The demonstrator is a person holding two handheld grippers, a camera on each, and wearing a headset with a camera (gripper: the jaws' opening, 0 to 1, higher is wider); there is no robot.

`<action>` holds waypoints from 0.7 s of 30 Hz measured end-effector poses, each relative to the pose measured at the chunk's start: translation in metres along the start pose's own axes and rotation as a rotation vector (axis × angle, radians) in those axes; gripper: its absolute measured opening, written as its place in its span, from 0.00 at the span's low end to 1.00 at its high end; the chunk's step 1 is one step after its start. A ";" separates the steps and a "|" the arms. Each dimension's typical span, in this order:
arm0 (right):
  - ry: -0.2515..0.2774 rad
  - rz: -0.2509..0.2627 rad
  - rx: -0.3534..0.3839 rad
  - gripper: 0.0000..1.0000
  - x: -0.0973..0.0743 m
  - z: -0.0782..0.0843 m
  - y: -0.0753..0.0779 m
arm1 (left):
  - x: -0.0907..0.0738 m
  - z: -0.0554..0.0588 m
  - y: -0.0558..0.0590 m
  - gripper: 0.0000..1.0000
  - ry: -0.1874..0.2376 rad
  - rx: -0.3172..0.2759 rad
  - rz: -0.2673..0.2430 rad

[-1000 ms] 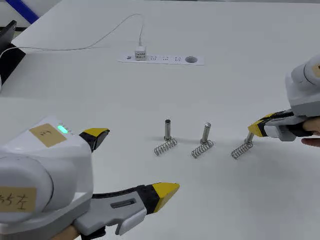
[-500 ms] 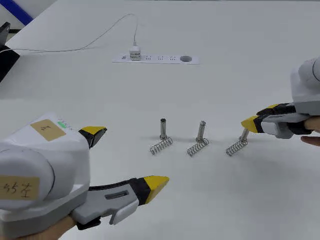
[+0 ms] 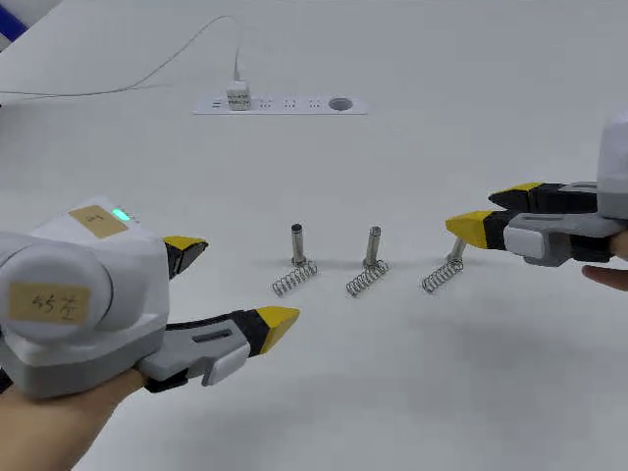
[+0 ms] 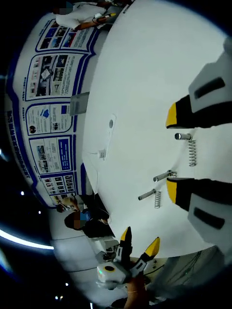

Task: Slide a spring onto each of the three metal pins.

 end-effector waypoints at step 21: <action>0.083 -0.083 0.022 0.53 -0.014 0.005 -0.021 | 0.054 0.033 -0.004 0.39 -0.121 0.070 0.105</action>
Point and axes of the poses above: the centre of the closed fingertips' face, and the gripper's own axes: x roughly forward along the fingers, y roughly to its right, z roughly out of its underside, the point moved 1 cm from there along -x, roughly backward along the fingers, and after that the axes turned 1 degree about x, right-handed, at the moved point
